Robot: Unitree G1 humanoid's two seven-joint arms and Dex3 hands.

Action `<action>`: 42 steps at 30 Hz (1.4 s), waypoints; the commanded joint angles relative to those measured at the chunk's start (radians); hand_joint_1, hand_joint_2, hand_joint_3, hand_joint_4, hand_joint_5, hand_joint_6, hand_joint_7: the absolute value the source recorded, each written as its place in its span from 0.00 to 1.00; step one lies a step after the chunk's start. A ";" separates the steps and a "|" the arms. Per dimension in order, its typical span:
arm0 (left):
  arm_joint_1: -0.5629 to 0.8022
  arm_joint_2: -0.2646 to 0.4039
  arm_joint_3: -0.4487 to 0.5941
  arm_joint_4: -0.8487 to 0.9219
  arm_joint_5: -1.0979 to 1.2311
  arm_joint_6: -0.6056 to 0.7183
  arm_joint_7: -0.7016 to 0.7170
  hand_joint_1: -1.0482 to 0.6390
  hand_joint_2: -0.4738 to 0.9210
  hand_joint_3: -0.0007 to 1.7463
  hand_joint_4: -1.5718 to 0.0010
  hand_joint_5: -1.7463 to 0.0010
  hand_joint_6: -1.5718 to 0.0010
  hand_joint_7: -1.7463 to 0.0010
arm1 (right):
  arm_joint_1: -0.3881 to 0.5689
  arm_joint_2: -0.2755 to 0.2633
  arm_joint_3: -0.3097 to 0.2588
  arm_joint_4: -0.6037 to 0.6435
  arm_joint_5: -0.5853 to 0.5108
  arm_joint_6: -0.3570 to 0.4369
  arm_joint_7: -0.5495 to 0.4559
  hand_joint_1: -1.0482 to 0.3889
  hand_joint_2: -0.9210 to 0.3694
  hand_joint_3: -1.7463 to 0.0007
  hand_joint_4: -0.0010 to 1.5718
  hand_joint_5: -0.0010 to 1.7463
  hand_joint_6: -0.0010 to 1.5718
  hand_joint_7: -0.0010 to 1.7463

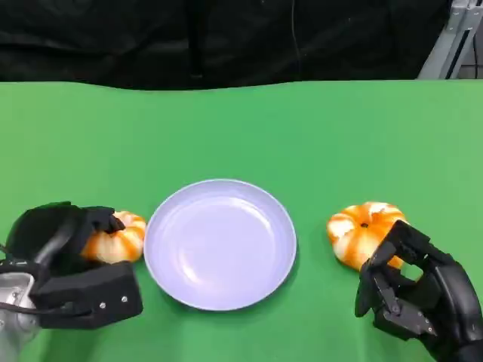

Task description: Grasp the bread from the table and place it into the plate.

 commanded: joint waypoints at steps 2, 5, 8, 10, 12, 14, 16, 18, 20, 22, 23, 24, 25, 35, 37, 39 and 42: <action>0.036 0.060 0.054 -0.142 -0.036 0.030 -0.078 0.61 1.00 0.15 0.48 0.18 0.28 0.75 | -0.001 -0.010 -0.005 -0.008 0.009 0.004 -0.002 0.64 0.24 0.38 0.53 1.00 0.39 1.00; 0.053 0.077 0.083 -0.234 -0.040 0.058 -0.103 0.61 1.00 0.13 0.50 0.13 0.25 0.76 | 0.001 -0.010 -0.006 -0.010 0.010 0.008 -0.004 0.64 0.24 0.38 0.53 1.00 0.39 1.00; 0.059 0.096 0.100 -0.297 -0.027 0.076 -0.111 0.61 1.00 0.10 0.51 0.14 0.24 0.76 | 0.001 -0.010 -0.007 -0.012 0.011 0.010 -0.005 0.64 0.24 0.38 0.53 1.00 0.39 1.00; 0.060 0.103 0.116 -0.324 -0.038 0.079 -0.120 0.62 1.00 0.10 0.49 0.21 0.24 0.77 | -0.001 -0.011 -0.009 -0.005 0.017 0.002 0.005 0.64 0.23 0.38 0.53 1.00 0.39 1.00; 0.062 0.106 0.132 -0.352 -0.043 0.091 -0.134 0.62 1.00 0.10 0.47 0.23 0.24 0.79 | -0.002 -0.011 -0.010 -0.001 0.017 -0.004 0.007 0.64 0.23 0.38 0.53 1.00 0.38 1.00; 0.064 0.109 0.145 -0.378 -0.049 0.096 -0.145 0.62 1.00 0.10 0.47 0.24 0.23 0.79 | -0.001 -0.011 -0.009 -0.001 0.014 -0.006 0.006 0.64 0.24 0.38 0.53 1.00 0.38 1.00; 0.072 0.110 0.162 -0.425 -0.060 0.086 -0.155 0.61 1.00 0.11 0.45 0.27 0.22 0.80 | 0.000 -0.012 -0.009 -0.001 0.011 -0.010 0.005 0.63 0.24 0.38 0.53 1.00 0.38 1.00; 0.085 0.103 0.169 -0.477 -0.062 0.076 -0.165 0.62 0.99 0.11 0.44 0.27 0.20 0.81 | 0.001 -0.012 -0.009 -0.004 0.010 -0.006 0.003 0.63 0.24 0.38 0.53 1.00 0.38 1.00; 0.098 0.090 0.166 -0.527 -0.061 0.074 -0.180 0.62 0.98 0.12 0.46 0.24 0.20 0.81 | 0.001 -0.013 -0.009 -0.006 0.012 0.000 0.003 0.63 0.24 0.38 0.53 1.00 0.38 1.00; 0.107 0.079 0.157 -0.567 -0.056 0.069 -0.195 0.63 0.97 0.13 0.46 0.22 0.19 0.80 | 0.000 -0.014 -0.009 -0.004 0.011 -0.003 0.002 0.63 0.24 0.38 0.53 1.00 0.38 1.00; 0.110 0.069 0.146 -0.594 -0.048 0.077 -0.209 0.63 0.96 0.13 0.46 0.22 0.19 0.80 | 0.000 -0.013 -0.010 -0.002 0.014 -0.006 0.006 0.63 0.24 0.38 0.53 1.00 0.38 1.00; 0.113 0.062 0.140 -0.613 -0.042 0.083 -0.220 0.63 0.95 0.13 0.47 0.22 0.19 0.80 | -0.001 -0.013 -0.010 -0.001 0.016 -0.008 0.009 0.63 0.24 0.38 0.53 1.00 0.38 1.00; 0.116 0.056 0.138 -0.626 -0.037 0.090 -0.228 0.63 0.94 0.13 0.47 0.22 0.19 0.80 | -0.001 -0.013 -0.010 0.000 0.018 -0.009 0.011 0.63 0.24 0.38 0.53 1.00 0.38 1.00; 0.071 -0.033 0.047 -0.502 0.027 -0.016 -0.170 0.62 0.96 0.17 0.50 0.14 0.31 0.56 | 0.001 -0.004 -0.002 -0.010 0.007 -0.010 -0.002 0.64 0.25 0.37 0.53 1.00 0.39 1.00; 0.063 -0.049 0.032 -0.467 0.036 -0.027 -0.163 0.62 0.96 0.17 0.50 0.17 0.32 0.57 | 0.003 -0.003 -0.001 -0.016 0.005 -0.005 -0.007 0.63 0.25 0.37 0.54 1.00 0.39 1.00; 0.057 -0.062 0.020 -0.446 0.041 -0.027 -0.168 0.62 0.96 0.16 0.48 0.22 0.32 0.60 | 0.003 -0.001 -0.002 -0.016 0.016 -0.004 0.001 0.63 0.25 0.36 0.54 1.00 0.39 1.00; 0.043 -0.075 0.004 -0.393 0.047 -0.049 -0.156 0.61 0.97 0.16 0.46 0.26 0.31 0.63 | 0.002 -0.001 -0.001 -0.014 0.015 -0.002 -0.002 0.63 0.25 0.36 0.54 1.00 0.39 1.00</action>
